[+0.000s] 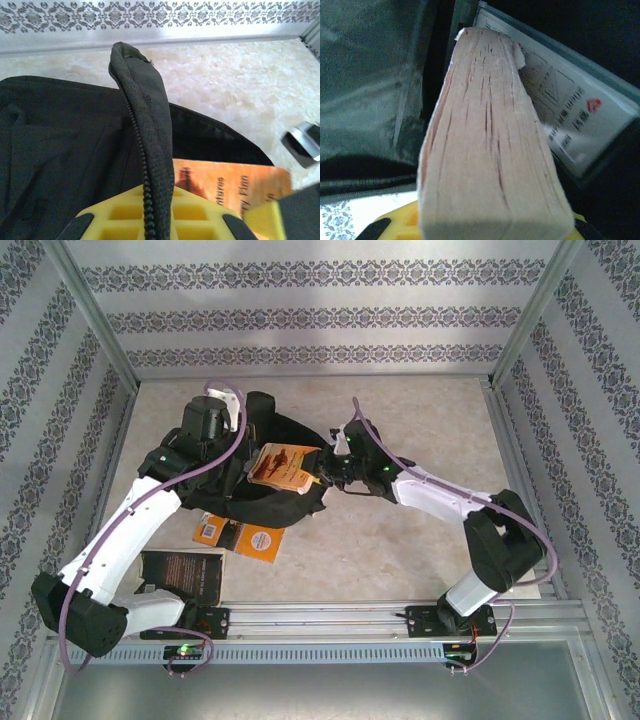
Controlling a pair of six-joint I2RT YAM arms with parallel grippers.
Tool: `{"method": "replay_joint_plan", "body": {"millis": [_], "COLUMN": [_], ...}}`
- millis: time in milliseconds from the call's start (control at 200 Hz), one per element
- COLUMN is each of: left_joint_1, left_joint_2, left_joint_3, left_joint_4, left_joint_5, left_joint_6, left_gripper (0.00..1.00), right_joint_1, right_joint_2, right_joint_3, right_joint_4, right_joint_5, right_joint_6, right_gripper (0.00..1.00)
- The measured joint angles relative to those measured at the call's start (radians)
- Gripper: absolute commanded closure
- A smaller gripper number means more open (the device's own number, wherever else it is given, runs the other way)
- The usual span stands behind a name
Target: Pack the student bag
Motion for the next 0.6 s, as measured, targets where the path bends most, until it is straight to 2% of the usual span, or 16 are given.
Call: {"method": "replay_joint_plan", "body": {"millis": [205,495,600], "left_joint_1": [0.000,0.000,0.000], "left_joint_2": [0.000,0.002,0.013], "left_joint_3": [-0.002,-0.002,-0.002], "left_joint_4": [0.011,0.076,0.094], "left_joint_5": [0.047,0.094,0.108], "left_joint_6": [0.018,0.018,0.019], "left_gripper": [1.00,1.00,1.00], "right_joint_1": [0.022,0.049,0.056], "right_joint_2": [0.131,0.402,0.525], "right_joint_3": [0.148,0.347,0.488], "right_joint_4": [0.034,0.244,0.210], "right_joint_5": [-0.009,0.014,0.027], "right_joint_6": [0.073,0.286,0.286], "right_gripper": [1.00,1.00,0.83]}}
